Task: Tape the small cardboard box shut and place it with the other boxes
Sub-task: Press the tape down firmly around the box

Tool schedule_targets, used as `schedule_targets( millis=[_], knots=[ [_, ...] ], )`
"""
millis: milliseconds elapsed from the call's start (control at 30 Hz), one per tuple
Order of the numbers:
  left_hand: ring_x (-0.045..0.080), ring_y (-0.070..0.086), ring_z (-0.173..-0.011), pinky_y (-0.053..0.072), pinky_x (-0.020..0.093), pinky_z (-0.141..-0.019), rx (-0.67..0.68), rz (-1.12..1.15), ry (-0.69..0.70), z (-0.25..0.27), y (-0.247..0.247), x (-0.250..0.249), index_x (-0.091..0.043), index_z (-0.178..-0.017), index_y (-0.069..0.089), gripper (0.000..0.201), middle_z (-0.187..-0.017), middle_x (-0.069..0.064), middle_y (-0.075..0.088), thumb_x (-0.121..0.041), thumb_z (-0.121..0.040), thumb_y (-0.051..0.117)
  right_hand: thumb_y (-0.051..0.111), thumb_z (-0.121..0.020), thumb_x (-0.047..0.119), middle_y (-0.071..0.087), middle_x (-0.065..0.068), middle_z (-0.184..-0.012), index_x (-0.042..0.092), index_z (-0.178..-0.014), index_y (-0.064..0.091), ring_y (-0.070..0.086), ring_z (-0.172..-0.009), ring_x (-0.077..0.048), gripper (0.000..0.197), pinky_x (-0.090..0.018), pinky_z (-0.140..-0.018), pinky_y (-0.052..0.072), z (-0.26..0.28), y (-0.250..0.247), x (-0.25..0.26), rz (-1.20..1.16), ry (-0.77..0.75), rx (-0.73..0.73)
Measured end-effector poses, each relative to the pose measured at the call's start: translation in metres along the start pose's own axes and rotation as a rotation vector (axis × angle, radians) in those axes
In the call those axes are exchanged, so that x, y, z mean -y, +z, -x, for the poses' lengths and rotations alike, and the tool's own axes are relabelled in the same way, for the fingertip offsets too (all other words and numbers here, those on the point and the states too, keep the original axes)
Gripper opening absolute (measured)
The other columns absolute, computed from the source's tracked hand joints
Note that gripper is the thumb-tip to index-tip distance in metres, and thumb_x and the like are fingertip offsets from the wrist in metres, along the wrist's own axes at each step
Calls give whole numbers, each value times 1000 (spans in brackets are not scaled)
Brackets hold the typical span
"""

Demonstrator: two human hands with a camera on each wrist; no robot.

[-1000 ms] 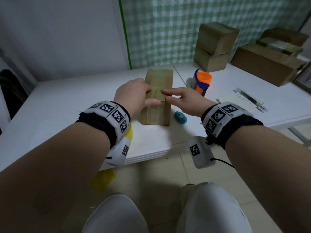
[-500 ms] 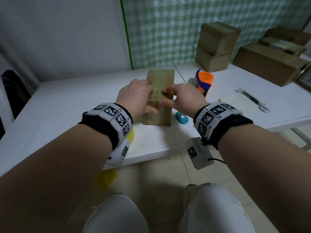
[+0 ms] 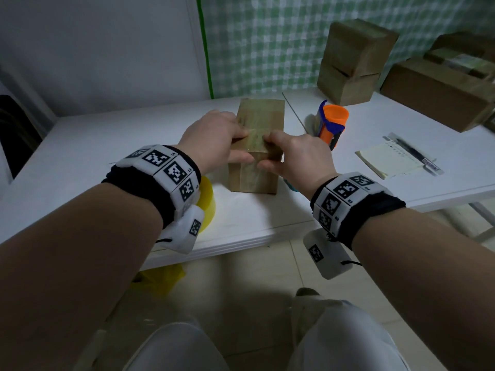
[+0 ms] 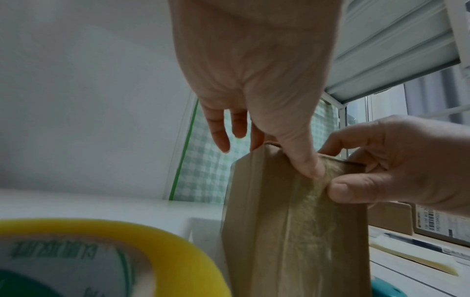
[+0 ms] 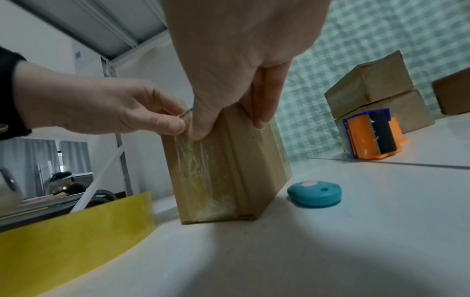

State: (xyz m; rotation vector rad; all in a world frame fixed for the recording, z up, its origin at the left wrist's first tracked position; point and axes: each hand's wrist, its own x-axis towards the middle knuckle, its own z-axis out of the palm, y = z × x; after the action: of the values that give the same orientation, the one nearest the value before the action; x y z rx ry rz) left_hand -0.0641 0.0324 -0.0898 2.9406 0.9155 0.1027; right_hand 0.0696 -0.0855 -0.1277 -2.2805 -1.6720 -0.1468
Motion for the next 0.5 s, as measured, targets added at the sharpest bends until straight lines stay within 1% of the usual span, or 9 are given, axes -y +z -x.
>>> schedule_targets(
  millis=[167, 267, 333, 433, 500],
  knots=[
    [29, 47, -108, 44, 42, -88, -14, -46, -24, 3, 5, -4, -20, -122, 62, 60, -108, 10, 57, -54, -73, 66, 64, -80, 47, 71, -14, -97, 22, -124, 54, 65, -92, -35, 52, -36, -69, 45, 3, 0, 3, -10, 25, 5],
    [28, 45, -109, 46, 41, -84, -43, -66, -50, 6, 8, -8, -21, -121, 62, 58, -108, 7, 56, -50, -72, 70, 66, -80, 45, 71, -14, -100, 23, -126, 52, 65, -93, -35, 53, -34, -67, 42, 5, 0, 5, 6, 31, 2],
    [27, 45, -110, 46, 41, -83, -59, -82, -59, 9, 10, -9, -21, -120, 61, 57, -108, 5, 56, -47, -70, 73, 67, -79, 45, 70, -12, -104, 24, -127, 52, 64, -96, -34, 54, -34, -69, 43, 5, -2, 5, 18, 26, 7],
    [27, 44, -112, 46, 41, -84, -61, -92, -62, 13, 10, -11, -22, -120, 59, 58, -112, 4, 56, -42, -68, 76, 62, -78, 57, 70, -8, -107, 25, -123, 56, 64, -99, -30, 55, -36, -73, 48, 5, -7, 7, -21, 39, -9],
    [27, 44, -112, 47, 42, -87, -49, -102, -61, 12, 7, -10, -23, -119, 60, 59, -112, 3, 55, -43, -66, 78, 56, -79, 63, 70, -9, -103, 23, -116, 60, 64, -96, -31, 55, -35, -68, 45, 2, -10, 10, -24, 58, -24]
  ],
)
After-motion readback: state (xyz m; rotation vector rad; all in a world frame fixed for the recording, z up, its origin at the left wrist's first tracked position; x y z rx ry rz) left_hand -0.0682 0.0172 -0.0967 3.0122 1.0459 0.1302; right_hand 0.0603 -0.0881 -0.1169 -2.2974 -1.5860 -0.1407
